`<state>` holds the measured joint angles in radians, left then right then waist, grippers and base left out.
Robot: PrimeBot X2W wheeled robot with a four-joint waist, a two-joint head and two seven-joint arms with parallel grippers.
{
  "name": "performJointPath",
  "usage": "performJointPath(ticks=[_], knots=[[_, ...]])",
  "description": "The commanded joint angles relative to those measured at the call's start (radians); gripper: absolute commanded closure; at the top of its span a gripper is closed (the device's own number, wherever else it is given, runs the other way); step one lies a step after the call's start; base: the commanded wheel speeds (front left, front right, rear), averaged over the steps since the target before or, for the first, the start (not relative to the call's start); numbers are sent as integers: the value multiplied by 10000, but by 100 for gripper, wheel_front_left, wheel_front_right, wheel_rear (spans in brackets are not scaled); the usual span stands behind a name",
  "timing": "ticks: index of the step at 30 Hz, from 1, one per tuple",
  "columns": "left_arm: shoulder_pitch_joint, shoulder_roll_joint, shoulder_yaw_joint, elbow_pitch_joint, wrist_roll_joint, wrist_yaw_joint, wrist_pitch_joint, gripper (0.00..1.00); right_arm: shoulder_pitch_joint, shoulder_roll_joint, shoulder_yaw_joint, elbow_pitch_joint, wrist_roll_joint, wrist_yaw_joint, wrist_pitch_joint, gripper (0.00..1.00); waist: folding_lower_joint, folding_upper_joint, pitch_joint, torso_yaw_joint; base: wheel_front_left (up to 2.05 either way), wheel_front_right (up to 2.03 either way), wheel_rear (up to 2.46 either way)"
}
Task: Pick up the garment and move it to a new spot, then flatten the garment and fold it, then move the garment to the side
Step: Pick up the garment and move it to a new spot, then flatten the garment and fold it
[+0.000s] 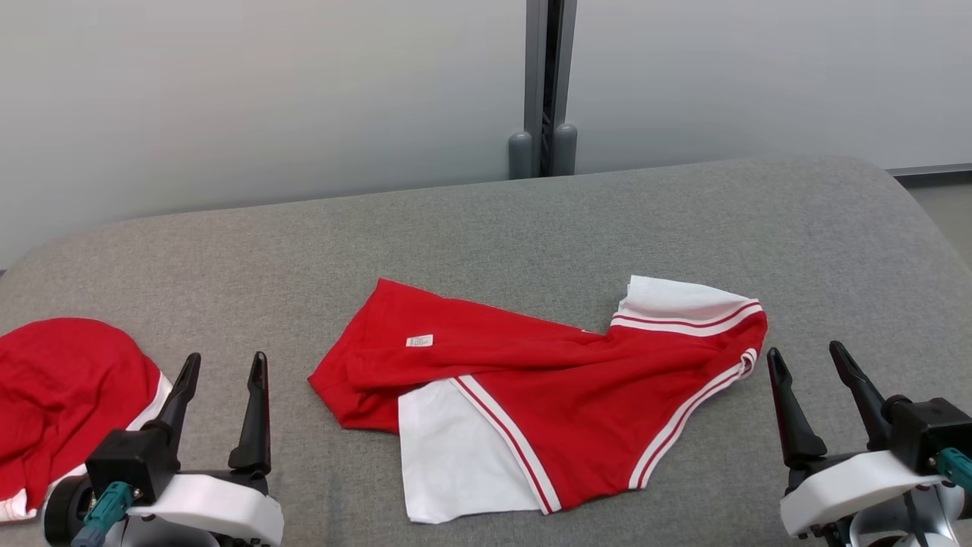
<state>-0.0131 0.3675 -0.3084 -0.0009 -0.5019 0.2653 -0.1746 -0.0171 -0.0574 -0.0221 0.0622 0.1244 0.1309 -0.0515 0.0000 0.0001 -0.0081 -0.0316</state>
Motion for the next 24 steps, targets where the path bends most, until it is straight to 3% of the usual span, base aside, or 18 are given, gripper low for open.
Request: performJointPath(ticks=[1,17,24], knots=[[66,77,30,-57,50,81,42,0,65,-16,-25,-78,4,-3,61,0,0,-1,-1,-5,0,0,0],[-119,127,-46,-237,-20,214,280,0,45,31,-58,-251,97,-3,147,0,0,-1,108,60,0,0,0],[-770,7,-419,22,-348,-314,883,0,-157,35,121,-333,143,-3,144,0,0,-1,440,-137,0,0,0]])
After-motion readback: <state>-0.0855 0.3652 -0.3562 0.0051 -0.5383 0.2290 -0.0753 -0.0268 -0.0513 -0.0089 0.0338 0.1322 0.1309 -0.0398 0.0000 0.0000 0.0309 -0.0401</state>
